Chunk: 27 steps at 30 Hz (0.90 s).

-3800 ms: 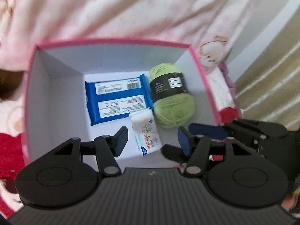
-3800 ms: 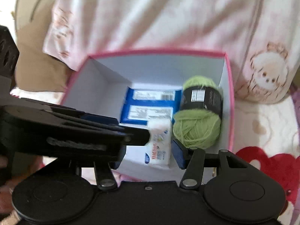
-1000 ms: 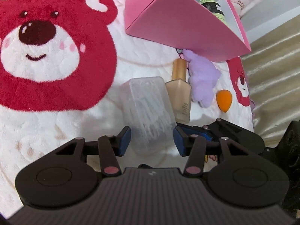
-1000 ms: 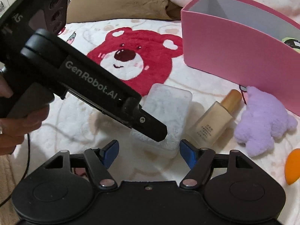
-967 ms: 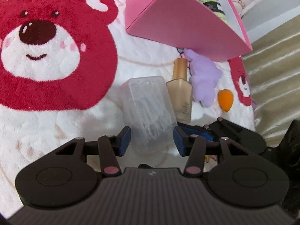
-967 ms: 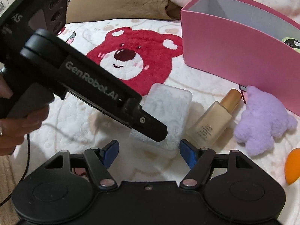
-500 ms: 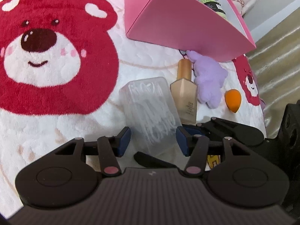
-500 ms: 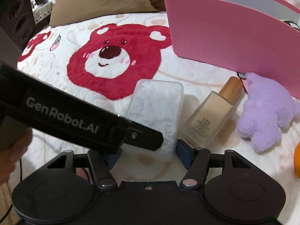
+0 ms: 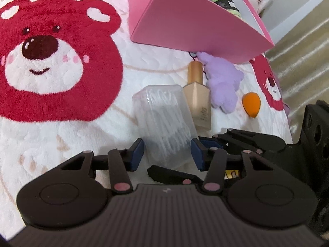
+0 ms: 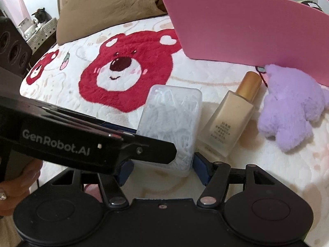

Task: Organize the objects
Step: 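Close the left tool on the clear plastic swab box, then lift the swab box with the left tool and carry it over the pink box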

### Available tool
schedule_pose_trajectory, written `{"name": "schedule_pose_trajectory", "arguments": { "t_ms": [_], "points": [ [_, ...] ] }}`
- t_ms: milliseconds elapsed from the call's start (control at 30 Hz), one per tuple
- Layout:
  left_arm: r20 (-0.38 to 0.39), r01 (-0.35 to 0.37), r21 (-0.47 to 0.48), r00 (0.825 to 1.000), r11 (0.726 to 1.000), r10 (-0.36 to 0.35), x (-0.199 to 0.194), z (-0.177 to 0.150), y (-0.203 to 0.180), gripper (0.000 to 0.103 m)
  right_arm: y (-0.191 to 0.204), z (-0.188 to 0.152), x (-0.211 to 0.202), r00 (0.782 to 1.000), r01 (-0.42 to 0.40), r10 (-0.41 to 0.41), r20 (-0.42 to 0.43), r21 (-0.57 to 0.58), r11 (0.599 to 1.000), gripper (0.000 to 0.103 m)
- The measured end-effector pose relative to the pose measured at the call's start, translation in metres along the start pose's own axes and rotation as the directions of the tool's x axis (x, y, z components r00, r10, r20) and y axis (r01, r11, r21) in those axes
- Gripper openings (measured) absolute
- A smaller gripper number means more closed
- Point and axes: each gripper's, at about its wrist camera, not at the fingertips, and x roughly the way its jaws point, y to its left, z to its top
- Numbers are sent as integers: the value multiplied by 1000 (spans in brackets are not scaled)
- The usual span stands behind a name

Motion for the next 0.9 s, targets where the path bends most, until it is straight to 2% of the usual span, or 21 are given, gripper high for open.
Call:
{"name": "schedule_pose_trajectory", "arguments": {
  "t_ms": [167,300,467,667,900],
  "points": [
    [-7,-32,25,999,999,32,-8,-8,-14,48,2,-5,-9,1000,-15,16,-19,28,1000,68],
    [-3,-31,29,1000,999,31,-17,-12,-22,48,3,-7,-22,1000,-22,23,-20,52,998,68],
    [69,-44,33,997,998,42,-35,-22,-42,48,-2,-8,-45,998,-66,65,18,69,995,68],
    [119,-57,24,991,998,54,-49,-38,-62,47,2,-17,-66,997,-75,75,31,12,997,68],
    [112,-56,31,992,998,52,-62,-42,-85,47,4,-20,-93,996,-71,73,47,-43,997,68]
  ]
}}
